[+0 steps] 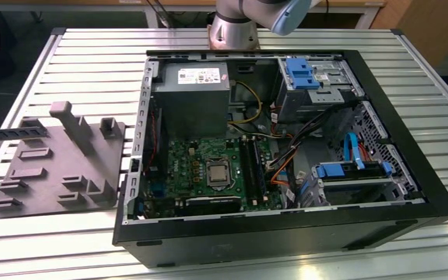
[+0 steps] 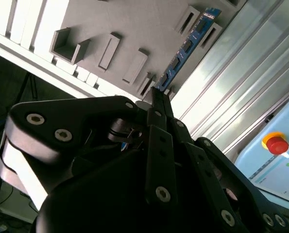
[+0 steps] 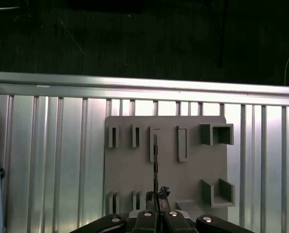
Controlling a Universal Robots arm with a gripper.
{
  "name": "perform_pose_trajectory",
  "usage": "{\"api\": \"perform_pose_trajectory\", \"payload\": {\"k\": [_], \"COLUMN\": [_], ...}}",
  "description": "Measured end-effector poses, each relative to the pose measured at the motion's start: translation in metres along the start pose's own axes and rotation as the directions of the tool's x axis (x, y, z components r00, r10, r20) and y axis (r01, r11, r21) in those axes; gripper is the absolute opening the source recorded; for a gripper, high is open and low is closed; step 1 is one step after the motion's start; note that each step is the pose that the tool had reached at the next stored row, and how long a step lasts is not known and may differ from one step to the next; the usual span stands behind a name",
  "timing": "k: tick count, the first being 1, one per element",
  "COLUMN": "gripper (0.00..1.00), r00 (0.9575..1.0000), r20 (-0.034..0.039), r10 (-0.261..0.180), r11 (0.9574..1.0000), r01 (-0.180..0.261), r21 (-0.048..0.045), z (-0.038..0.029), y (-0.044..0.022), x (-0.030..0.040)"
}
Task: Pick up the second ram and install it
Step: 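Pick up the second ram and move it above second insertion slot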
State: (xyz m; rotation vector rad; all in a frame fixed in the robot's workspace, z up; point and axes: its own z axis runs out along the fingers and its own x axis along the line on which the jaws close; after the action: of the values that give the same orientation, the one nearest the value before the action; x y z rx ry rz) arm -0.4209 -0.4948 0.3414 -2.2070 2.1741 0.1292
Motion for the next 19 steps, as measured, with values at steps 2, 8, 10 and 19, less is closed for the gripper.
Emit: {"api": "perform_pose_trajectory", "payload": {"k": [2,8,10,19], "gripper": [0.12,0.12,0.12,0.12], "r00": [1.0,1.0,1.0,0.9998], "r20": [0.0017,0.0055,0.0064,0.0196], "r10": [0.0,-0.001,-0.001,-0.001], "r11": [1.0,1.0,1.0,1.0], "r01": [0.0,0.0,0.001,0.001], "r21": [0.0004,0.0025,0.0031,0.0041], "z": [-0.0019,-0.007,-0.0088,-0.0133], "y": [0.0,0.0001,0.0002,0.0003], "x": [-0.0002,-0.0006,-0.0008,-0.0012]}}
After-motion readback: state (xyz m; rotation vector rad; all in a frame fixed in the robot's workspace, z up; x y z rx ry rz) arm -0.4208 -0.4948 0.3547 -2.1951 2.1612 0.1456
